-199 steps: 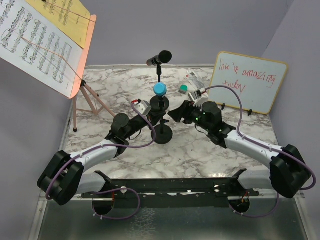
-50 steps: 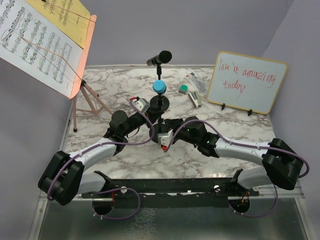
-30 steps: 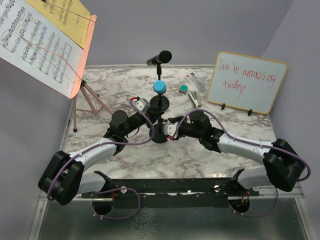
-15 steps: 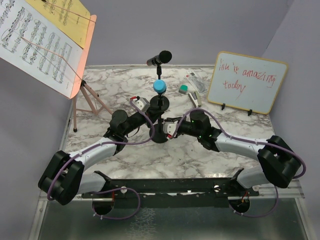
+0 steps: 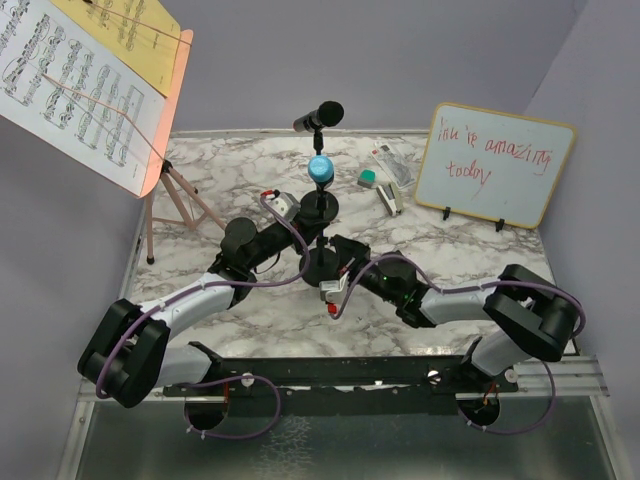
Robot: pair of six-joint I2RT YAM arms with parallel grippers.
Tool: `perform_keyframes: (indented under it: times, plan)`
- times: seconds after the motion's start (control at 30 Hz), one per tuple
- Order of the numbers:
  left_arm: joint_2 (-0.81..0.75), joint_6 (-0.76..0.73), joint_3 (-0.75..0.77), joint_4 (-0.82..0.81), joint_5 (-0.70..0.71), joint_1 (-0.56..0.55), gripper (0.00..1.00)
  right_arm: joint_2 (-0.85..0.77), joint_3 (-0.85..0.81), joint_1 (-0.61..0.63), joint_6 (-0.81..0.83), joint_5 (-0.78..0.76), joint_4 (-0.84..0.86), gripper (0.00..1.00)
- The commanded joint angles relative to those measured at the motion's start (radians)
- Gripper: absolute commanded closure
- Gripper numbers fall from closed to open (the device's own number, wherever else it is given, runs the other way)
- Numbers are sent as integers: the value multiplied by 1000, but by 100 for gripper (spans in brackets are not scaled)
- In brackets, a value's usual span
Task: Pack up the instrument practice props
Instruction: Unscrew the knob on the microphone stand.
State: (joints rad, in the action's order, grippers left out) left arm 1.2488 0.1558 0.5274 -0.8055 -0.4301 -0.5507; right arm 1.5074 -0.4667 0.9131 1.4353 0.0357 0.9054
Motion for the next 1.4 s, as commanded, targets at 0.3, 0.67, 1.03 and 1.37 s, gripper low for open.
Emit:
perform_keyframes:
  times: [0.3, 0.67, 1.03, 1.37]
  plan:
    - [16, 12, -6, 68, -6, -5, 100, -137, -72, 17, -385, -51, -310, 58]
    - [-7, -22, -21, 68, -18, -4, 100, -285, -50, -189, -1346, 277, -265, 40]
    - [5, -20, -23, 66, 19, -3, 100, -146, -153, -343, -2162, 426, -222, 34]
    - [5, -13, -19, 66, 28, -3, 100, 47, -140, -394, -2537, 601, 7, 40]
